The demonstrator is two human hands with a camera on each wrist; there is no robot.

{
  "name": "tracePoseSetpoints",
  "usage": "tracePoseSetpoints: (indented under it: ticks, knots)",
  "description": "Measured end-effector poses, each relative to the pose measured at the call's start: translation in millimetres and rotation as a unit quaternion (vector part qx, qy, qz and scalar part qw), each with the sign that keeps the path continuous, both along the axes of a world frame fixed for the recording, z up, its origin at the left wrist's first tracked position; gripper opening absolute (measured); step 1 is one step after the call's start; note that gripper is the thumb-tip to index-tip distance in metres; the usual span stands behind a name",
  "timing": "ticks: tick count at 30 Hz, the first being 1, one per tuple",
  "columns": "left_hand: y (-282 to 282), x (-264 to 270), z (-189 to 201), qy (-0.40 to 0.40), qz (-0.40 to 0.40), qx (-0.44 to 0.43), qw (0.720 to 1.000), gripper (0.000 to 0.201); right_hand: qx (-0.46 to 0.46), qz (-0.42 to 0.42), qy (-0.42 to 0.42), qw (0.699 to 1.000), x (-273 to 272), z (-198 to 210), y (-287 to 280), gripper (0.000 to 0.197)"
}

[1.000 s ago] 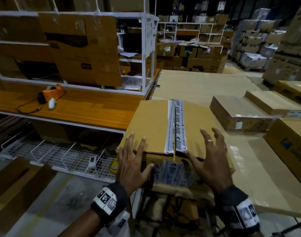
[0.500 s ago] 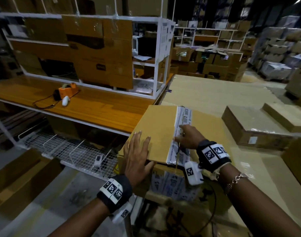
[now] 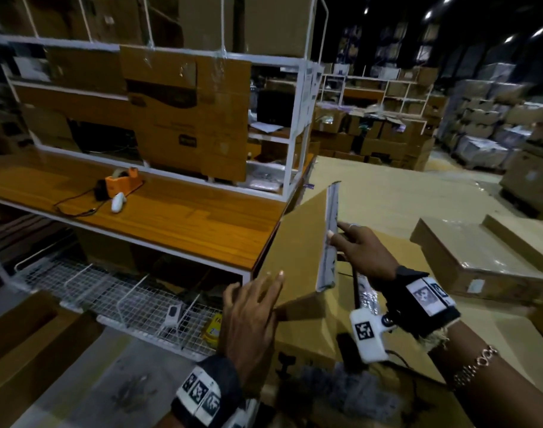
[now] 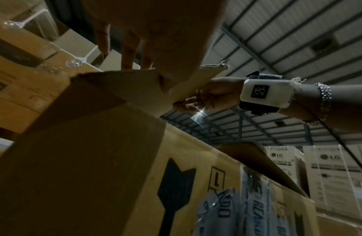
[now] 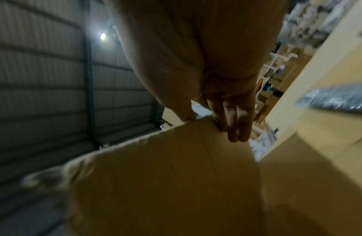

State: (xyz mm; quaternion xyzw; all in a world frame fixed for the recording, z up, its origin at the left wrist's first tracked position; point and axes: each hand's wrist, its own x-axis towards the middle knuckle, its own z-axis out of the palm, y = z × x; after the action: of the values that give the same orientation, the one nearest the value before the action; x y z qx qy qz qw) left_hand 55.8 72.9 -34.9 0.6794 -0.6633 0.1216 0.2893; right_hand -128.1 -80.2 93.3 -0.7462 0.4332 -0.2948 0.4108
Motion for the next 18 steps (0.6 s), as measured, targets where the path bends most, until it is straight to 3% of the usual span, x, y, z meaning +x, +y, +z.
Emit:
tracePoseSetpoints:
  ticks: [4,9,10,14,16,18]
  knots:
    - [12.2,18.6,3.9,0.023,0.009,-0.048,0.999,0.064,0.043,0.020,-0.104,0.993,43.8,4.1,12.0,0.065]
    - [27.9,32.7,7.0,0.017,0.103,-0.079,0.991,0.098,0.036,0.025,-0.145,0.988,101.5,2.0,24.3,0.054]
    - [31.0,34.8,6.0,0.004,0.109,-0.094,0.990,0.097,0.035,0.028,-0.139,0.989,110.7,-0.8,23.2,0.047]
    - [35.6,45.1,-0.8,-0.063,0.114,-0.131,0.983,0.079,0.043,0.035,-0.075,0.996,142.9,-18.1,14.8,0.056]
    - [36.1,50.7,-4.2,-0.101,0.094,-0.092,0.986,0.063,0.047,0.044,-0.034,0.997,155.5,-31.6,4.1,0.057]
    - [35.5,59.3,-4.6,-0.092,0.083,-0.020,0.992,0.064,0.025,0.063,0.031,0.997,166.7,-48.3,-11.0,0.056]
